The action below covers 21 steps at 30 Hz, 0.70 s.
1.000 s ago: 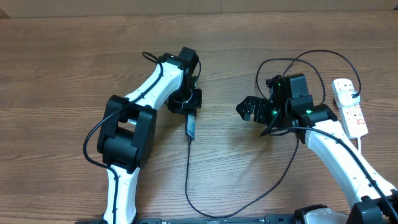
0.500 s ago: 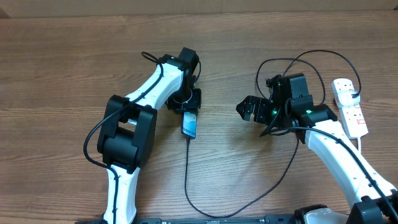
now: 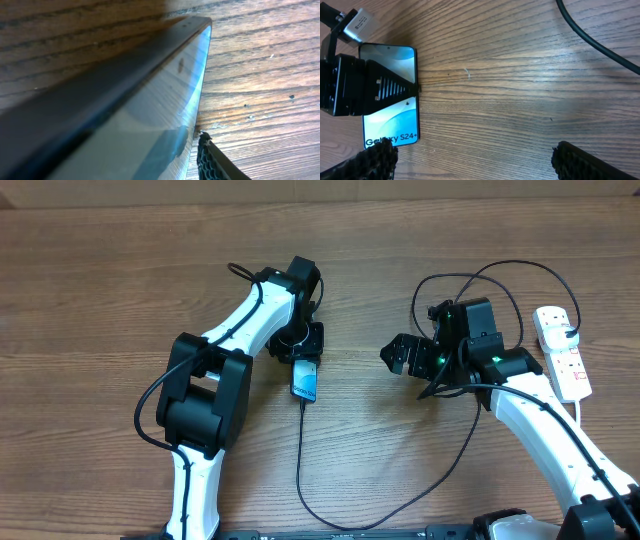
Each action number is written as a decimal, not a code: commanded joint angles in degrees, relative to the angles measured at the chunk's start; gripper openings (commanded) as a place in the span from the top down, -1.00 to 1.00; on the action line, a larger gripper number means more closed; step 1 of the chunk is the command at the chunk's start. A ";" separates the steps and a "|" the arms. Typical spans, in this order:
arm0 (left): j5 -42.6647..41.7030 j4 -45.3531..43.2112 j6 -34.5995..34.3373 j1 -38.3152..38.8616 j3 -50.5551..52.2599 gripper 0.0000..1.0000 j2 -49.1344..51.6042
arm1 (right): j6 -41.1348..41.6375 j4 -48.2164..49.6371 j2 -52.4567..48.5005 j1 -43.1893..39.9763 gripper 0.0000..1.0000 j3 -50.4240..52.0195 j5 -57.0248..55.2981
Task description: Plug charger to phone and switch on socket
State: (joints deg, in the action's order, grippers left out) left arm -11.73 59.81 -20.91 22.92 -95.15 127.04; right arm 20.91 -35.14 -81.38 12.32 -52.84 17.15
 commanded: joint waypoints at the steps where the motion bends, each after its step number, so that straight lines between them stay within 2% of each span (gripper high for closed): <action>1: 0.76 0.15 -0.11 0.52 0.52 0.25 -0.79 | -0.39 0.33 -0.11 -0.17 -1.00 -0.79 -0.63; 7: 0.50 0.17 -0.11 0.57 0.52 0.35 -0.79 | -0.39 0.33 -0.11 -0.17 -1.00 -0.79 -0.63; 16: 0.09 0.31 -0.11 0.68 0.52 0.28 -0.79 | -0.39 0.33 -0.11 -0.17 -1.00 -0.79 -0.63; 21: 0.07 0.35 -0.11 0.85 0.52 0.31 -0.79 | -0.39 0.33 -0.11 -0.17 -1.00 -0.79 -0.63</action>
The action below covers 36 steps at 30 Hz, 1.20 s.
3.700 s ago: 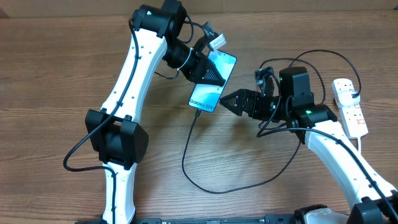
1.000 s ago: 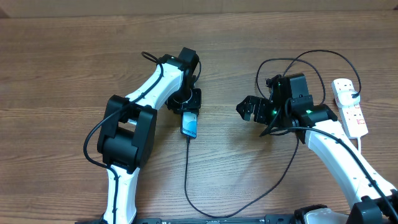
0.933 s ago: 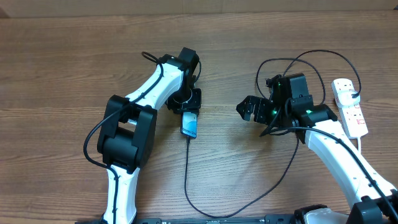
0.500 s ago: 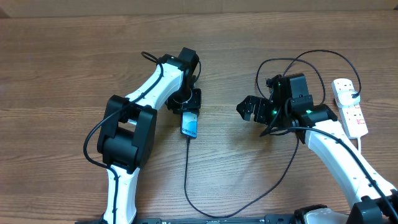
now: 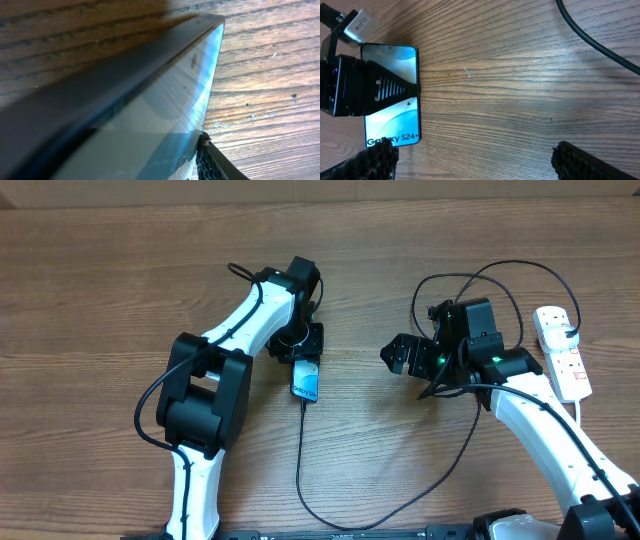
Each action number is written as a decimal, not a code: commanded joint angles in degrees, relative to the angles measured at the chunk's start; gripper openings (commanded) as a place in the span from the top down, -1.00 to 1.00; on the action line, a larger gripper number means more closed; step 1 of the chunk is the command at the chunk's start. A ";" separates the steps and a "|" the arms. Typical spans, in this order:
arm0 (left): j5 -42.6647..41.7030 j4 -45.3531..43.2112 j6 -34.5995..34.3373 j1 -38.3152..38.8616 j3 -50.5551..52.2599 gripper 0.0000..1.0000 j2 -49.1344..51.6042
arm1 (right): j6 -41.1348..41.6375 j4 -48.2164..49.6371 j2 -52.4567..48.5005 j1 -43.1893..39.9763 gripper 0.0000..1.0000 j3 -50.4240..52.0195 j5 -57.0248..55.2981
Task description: Plug charger to phone and switch on socket
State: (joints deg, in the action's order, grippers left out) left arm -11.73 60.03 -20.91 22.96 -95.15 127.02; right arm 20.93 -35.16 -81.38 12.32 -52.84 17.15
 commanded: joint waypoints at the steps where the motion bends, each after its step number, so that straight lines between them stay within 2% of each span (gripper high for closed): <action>1: 0.07 0.15 -0.11 0.79 0.52 0.31 -0.76 | -0.42 0.35 -0.11 -0.17 -1.00 -0.79 -0.63; 12: 0.15 0.59 -0.09 0.79 0.50 0.19 -0.76 | -0.42 0.35 -0.11 -0.17 -1.00 -0.79 -0.63; 36: 0.46 1.68 0.15 0.68 0.50 0.17 -0.76 | -0.42 0.35 -0.11 -0.17 -1.00 -0.79 -0.63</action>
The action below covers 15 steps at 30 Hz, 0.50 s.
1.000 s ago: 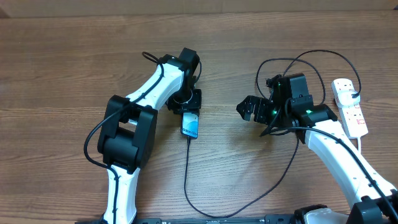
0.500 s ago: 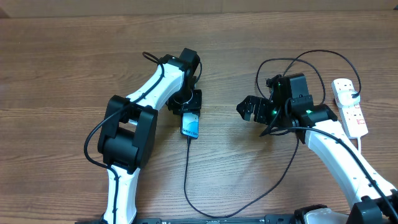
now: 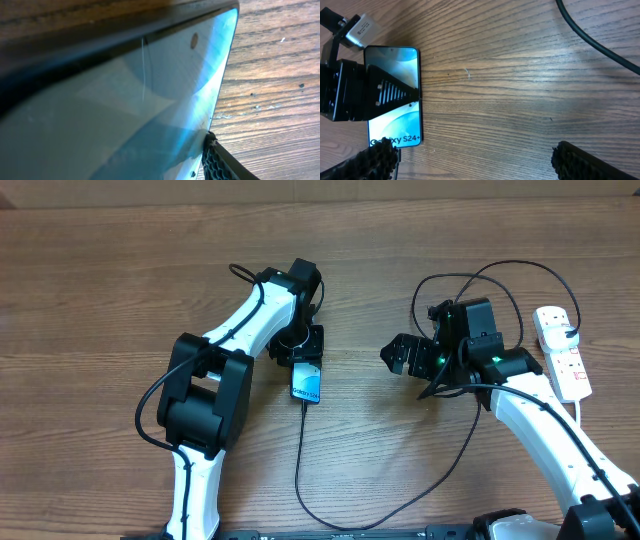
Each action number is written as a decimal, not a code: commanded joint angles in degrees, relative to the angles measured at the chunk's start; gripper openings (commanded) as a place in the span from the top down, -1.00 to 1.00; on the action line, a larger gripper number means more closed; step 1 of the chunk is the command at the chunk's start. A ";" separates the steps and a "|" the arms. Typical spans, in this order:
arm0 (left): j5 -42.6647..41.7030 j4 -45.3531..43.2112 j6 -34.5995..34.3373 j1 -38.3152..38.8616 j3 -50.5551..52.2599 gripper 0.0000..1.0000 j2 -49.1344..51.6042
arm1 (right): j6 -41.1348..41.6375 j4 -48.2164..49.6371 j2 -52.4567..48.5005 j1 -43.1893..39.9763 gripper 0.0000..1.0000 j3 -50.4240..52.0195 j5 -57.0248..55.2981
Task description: Plug charger to phone and switch on socket
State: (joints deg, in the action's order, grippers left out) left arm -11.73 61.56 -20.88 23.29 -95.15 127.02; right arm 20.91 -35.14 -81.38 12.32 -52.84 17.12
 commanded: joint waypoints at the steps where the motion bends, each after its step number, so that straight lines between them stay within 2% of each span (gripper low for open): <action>1: 0.81 0.15 0.11 0.35 0.52 0.16 -0.76 | -0.39 0.33 -0.11 -0.17 -1.00 -0.79 -0.61; 15: 3.37 0.90 0.11 0.35 0.50 0.11 -0.76 | -0.39 0.33 -0.11 -0.17 -1.00 -0.79 -0.61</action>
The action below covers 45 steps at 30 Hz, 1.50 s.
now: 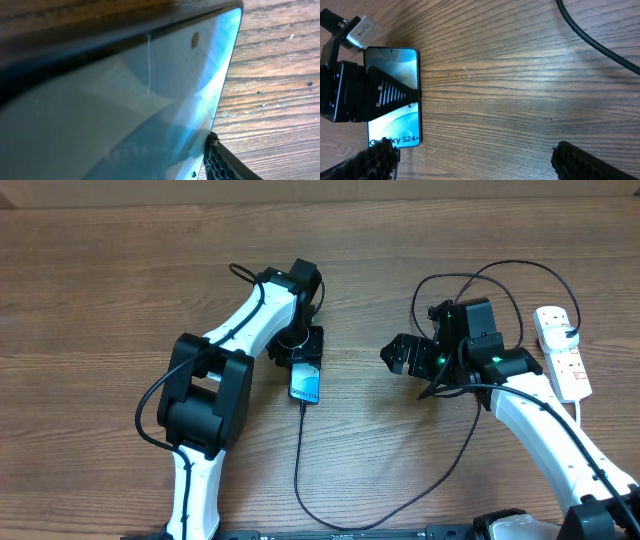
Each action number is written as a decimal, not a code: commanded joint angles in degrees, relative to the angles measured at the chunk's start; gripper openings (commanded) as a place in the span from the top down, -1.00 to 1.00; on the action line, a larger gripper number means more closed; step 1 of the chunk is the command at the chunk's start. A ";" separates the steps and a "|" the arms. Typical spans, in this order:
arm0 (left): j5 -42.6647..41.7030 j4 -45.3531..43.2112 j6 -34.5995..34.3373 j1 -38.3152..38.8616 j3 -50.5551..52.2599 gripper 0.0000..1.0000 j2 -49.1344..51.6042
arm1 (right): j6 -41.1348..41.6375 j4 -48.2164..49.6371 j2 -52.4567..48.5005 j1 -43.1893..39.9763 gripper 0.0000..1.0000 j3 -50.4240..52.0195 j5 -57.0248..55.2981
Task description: Plug charger to phone and switch on socket
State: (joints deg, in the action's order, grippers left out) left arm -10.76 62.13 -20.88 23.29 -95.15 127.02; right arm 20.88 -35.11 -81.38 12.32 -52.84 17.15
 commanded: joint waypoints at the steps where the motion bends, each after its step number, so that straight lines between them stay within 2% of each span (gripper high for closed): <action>1: 2.40 0.33 0.11 0.35 0.50 0.11 -0.76 | -0.37 0.31 -0.11 -0.17 -1.00 -0.79 -0.63; 17: 3.89 0.50 0.11 0.35 0.52 0.08 -0.76 | -0.37 0.31 -0.11 -0.17 -1.00 -0.79 -0.63; 19: 3.89 0.55 0.11 0.35 0.50 0.00 -0.76 | -0.37 0.31 -0.11 -0.17 -1.00 -0.79 -0.63; 24: 3.89 0.63 0.11 0.35 0.52 -0.04 -0.76 | -0.37 0.31 -0.11 -0.17 -1.00 -0.79 -0.63; 28: 3.87 0.63 0.11 0.35 0.52 0.03 -0.76 | -0.37 0.31 -0.11 -0.17 -1.00 -0.79 -0.63; 31: 3.87 0.66 0.11 0.35 0.50 -0.10 -0.76 | -0.39 0.31 -0.11 -0.17 -1.00 -0.79 -0.63; 40: 3.87 0.70 0.11 0.35 0.50 -0.12 -0.76 | -0.37 0.31 -0.11 -0.17 -1.00 -0.79 -0.63; 45: 3.87 1.05 0.11 0.35 0.52 -0.20 -0.76 | -0.37 0.31 -0.11 -0.17 -1.00 -0.79 -0.63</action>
State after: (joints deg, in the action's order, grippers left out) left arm -8.29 62.98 -20.88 23.29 -95.18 126.96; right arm 20.93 -35.14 -81.38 12.32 -52.84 17.12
